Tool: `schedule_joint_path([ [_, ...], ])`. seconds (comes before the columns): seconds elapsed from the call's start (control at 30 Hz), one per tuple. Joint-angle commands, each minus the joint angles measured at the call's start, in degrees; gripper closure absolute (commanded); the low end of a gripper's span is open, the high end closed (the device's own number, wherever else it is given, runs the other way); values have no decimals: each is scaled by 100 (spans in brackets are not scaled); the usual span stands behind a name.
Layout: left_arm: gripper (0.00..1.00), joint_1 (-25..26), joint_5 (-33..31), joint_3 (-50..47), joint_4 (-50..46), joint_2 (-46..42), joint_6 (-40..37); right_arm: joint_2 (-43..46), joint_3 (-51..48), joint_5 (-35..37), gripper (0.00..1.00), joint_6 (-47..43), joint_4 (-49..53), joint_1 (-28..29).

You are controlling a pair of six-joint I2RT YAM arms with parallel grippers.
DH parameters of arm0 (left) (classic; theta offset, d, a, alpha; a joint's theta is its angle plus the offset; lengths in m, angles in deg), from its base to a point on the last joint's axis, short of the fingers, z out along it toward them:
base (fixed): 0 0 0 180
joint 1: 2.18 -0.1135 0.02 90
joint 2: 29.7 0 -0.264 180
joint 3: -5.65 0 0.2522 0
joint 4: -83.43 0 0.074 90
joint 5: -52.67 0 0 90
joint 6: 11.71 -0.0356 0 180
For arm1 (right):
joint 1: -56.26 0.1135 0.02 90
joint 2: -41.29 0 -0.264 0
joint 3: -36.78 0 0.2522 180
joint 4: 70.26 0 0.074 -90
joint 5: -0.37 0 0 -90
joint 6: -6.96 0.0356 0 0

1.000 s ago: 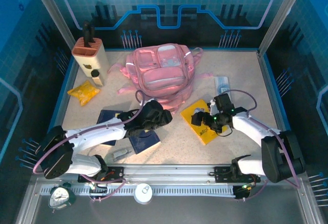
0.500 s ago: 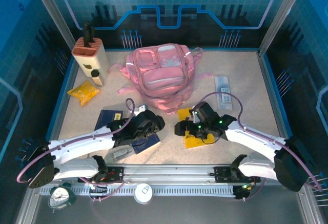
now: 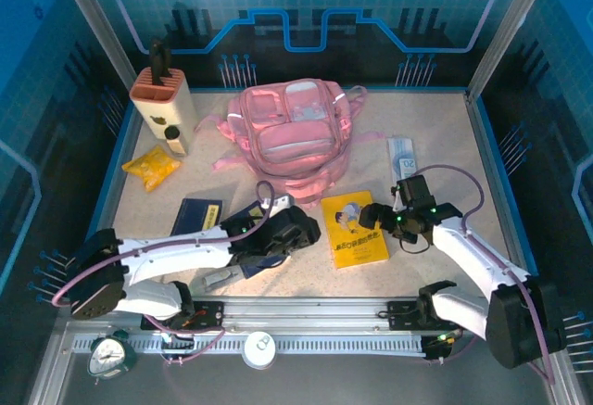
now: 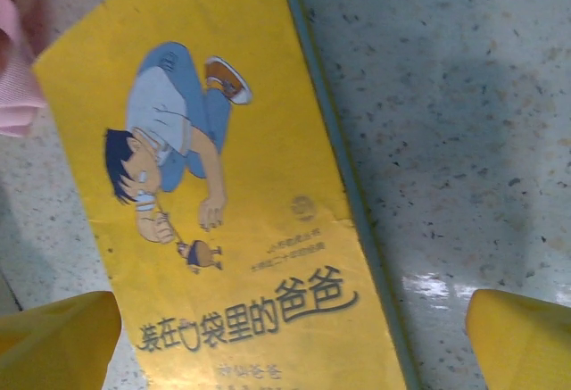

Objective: Pack the student bag

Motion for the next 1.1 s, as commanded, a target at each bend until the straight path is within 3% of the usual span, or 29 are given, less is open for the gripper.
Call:
schedule_joint_path([
  [0.0, 43, 84, 0, 303, 202, 215, 5, -118, -138, -352, 0, -182, -54, -59],
  [0.2, 41, 93, -1, 476, -74, 213, -112, -58, -443, -784, 0, 18, -295, 172],
  [0.47, 39, -9, -253, 83, -553, -446, -114, 371, -528, -629, 1, 434, -147, 1262],
  [0.67, 38, -254, 63, -141, -314, -432, -238, 783, -672, -252, 4, 328, 137, 1057],
  [0.87, 37, -516, 416, 24, 66, 108, -543, 519, -488, -545, 15, -57, 461, 242],
  [1.07, 38, -761, 850, 552, 125, 872, -920, 113, -272, -602, 24, -199, 536, 59],
])
